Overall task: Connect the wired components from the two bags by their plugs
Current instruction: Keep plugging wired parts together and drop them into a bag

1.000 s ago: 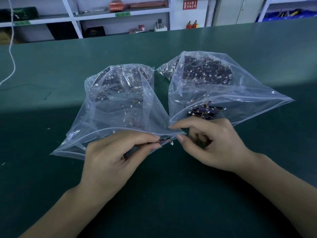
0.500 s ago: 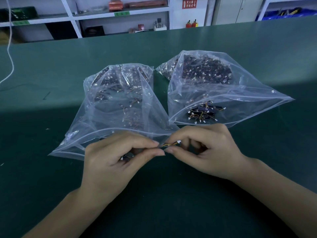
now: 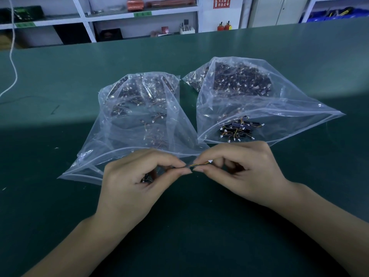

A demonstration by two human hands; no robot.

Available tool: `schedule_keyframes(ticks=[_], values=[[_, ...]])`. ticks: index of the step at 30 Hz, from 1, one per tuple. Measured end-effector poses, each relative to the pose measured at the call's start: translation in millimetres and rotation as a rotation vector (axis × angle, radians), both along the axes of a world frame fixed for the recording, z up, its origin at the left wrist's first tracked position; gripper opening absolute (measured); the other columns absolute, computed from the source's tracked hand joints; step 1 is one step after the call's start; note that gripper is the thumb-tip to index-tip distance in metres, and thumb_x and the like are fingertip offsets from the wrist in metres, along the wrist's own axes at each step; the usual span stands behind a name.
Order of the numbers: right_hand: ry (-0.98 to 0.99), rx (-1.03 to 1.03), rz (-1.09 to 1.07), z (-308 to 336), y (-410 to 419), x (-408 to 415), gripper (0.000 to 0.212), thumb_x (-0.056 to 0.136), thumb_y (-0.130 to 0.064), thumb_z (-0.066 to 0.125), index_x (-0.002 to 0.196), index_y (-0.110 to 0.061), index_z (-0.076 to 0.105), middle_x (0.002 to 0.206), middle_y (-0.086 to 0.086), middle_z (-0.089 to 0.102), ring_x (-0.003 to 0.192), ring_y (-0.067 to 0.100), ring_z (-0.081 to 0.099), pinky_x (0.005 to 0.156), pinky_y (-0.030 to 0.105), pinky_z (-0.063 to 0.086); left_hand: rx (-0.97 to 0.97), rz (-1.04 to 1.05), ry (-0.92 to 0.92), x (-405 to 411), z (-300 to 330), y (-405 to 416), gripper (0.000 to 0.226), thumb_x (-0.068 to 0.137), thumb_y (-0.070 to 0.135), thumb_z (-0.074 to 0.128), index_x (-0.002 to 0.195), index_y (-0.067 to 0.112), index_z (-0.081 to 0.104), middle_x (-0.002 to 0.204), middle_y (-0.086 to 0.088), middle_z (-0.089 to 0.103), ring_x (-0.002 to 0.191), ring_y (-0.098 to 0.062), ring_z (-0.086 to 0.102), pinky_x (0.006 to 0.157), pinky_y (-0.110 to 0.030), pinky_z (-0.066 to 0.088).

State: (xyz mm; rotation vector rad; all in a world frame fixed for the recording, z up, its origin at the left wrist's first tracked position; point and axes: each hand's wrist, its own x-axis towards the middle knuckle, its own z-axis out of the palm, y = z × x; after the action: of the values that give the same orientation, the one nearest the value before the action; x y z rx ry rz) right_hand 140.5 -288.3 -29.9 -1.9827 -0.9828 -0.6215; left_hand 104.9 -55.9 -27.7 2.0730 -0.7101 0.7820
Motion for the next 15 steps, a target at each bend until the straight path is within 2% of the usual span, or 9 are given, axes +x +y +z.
schedule_keyframes(ticks=[2, 5, 12, 15], values=[[0.048, 0.012, -0.011, -3.5, -0.8, 0.3, 0.005, 0.096, -0.019, 0.080, 0.099, -0.015, 0.081, 0.061, -0.010, 0.046, 0.051, 0.009, 0.036, 0.055, 0.012, 0.032, -0.011, 0.021, 0.013, 0.7, -0.3, -0.7, 0.005, 0.092, 0.028, 0.083, 0.092, 0.024, 0.080, 0.085, 0.016, 0.076, 0.077, -0.004, 0.071, 0.065, -0.023, 0.053], [0.008, 0.017, -0.010, -5.5, -1.0, 3.1, 0.007, 0.096, -0.021, 0.079, 0.097, -0.013, 0.081, 0.061, -0.012, 0.046, 0.049, 0.010, 0.037, 0.052, 0.014, 0.034, -0.008, 0.041, -0.004, 3.0, -3.3, -0.2, 0.012, 0.091, 0.028, 0.082, 0.089, 0.016, 0.082, 0.085, 0.013, 0.076, 0.076, -0.005, 0.071, 0.063, -0.025, 0.053], [0.044, 0.017, 0.010, -7.1, -3.7, 3.1, 0.005, 0.096, -0.018, 0.080, 0.095, -0.013, 0.081, 0.059, -0.009, 0.045, 0.049, 0.010, 0.036, 0.052, 0.014, 0.033, -0.002, 0.027, 0.025, 3.7, -5.5, 1.1, 0.014, 0.092, 0.029, 0.082, 0.088, 0.015, 0.082, 0.085, 0.013, 0.076, 0.077, -0.003, 0.070, 0.067, -0.019, 0.052], [0.034, 0.023, 0.007, -7.6, -2.3, 3.0, 0.007, 0.095, -0.018, 0.079, 0.096, -0.011, 0.080, 0.061, -0.014, 0.043, 0.049, 0.010, 0.036, 0.052, 0.015, 0.033, 0.004, 0.023, 0.015, 3.6, -5.9, 1.2, 0.011, 0.092, 0.028, 0.083, 0.090, 0.017, 0.081, 0.086, 0.012, 0.076, 0.078, -0.004, 0.071, 0.068, -0.017, 0.052]])
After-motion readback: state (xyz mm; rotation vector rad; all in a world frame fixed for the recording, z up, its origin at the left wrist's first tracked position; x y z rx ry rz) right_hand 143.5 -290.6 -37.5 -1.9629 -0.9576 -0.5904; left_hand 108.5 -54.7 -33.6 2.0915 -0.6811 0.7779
